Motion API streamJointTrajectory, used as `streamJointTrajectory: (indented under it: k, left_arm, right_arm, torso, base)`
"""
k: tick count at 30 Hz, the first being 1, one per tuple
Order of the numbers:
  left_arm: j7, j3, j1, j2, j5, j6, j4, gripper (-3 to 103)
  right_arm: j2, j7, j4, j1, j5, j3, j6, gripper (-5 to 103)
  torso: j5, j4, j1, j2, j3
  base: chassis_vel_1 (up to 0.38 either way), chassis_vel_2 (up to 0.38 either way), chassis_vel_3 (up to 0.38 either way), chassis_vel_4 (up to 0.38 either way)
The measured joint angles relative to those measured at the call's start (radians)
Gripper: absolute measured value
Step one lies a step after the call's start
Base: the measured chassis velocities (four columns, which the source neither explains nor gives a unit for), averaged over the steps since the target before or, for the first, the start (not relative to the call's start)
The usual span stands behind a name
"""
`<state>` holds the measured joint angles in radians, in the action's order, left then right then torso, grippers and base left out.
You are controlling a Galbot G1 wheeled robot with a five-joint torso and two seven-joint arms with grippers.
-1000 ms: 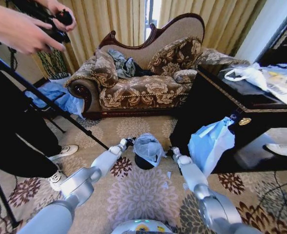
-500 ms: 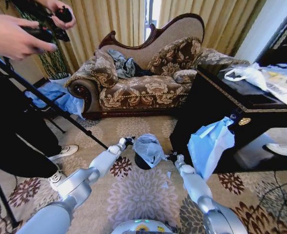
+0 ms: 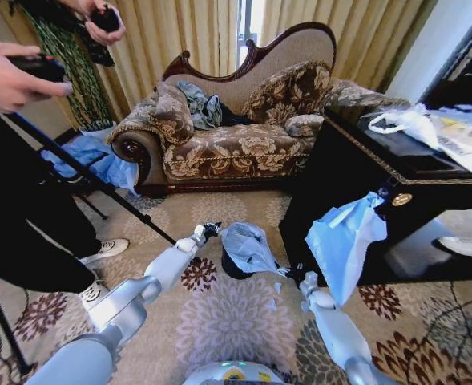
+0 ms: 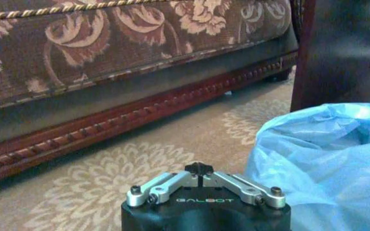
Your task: Place a garbage bag over the trash bin.
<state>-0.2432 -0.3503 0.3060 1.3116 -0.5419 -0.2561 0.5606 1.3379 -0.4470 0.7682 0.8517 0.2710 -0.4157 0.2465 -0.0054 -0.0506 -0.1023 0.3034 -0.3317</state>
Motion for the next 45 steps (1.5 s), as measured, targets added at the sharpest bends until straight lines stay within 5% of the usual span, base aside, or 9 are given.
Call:
streamJointTrajectory:
  k: [11,20,26,43,45]
  left_arm:
    - [-0.004,0.005,0.011,-0.009,0.001,-0.003,0.010,0]
    - [-0.017,0.008,0.019,-0.015,0.003,-0.010,0.023,0]
    - [-0.018,0.014,0.025,-0.019,0.002,-0.006,0.048,0]
    - [0.003,0.049,0.151,-0.203,-0.182,0.187,0.386,-2]
    - [0.003,0.049,0.161,-0.221,-0.211,0.209,0.419,8]
  right_arm:
    - [0.094,0.039,0.054,0.010,0.179,0.044,0.045,100]
    - [0.046,0.109,0.139,0.059,-0.021,0.016,0.061,100]
    - [0.042,0.128,0.147,0.077,-0.061,-0.002,0.094,100]
    - [-0.005,0.154,0.394,0.188,-0.008,-0.019,0.068,100]
    - [-0.006,0.156,0.399,0.189,-0.006,-0.020,0.067,100]
  torso:
    - [0.0002,0.0003,0.000,0.000,0.000]
    - [0.0005,0.0001,0.000,0.000,0.000]
    - [0.0006,0.0002,0.000,0.000,0.000]
    - [0.0004,0.0005,0.000,0.000,0.000]
    - [0.0006,0.0005,0.000,0.000,0.000]
  base:
    - [0.000,0.000,0.000,0.000]
    - [0.000,0.000,0.000,0.000]
    - [0.000,0.000,0.000,0.000]
    - [0.000,0.000,0.000,0.000]
    - [0.000,0.000,0.000,0.000]
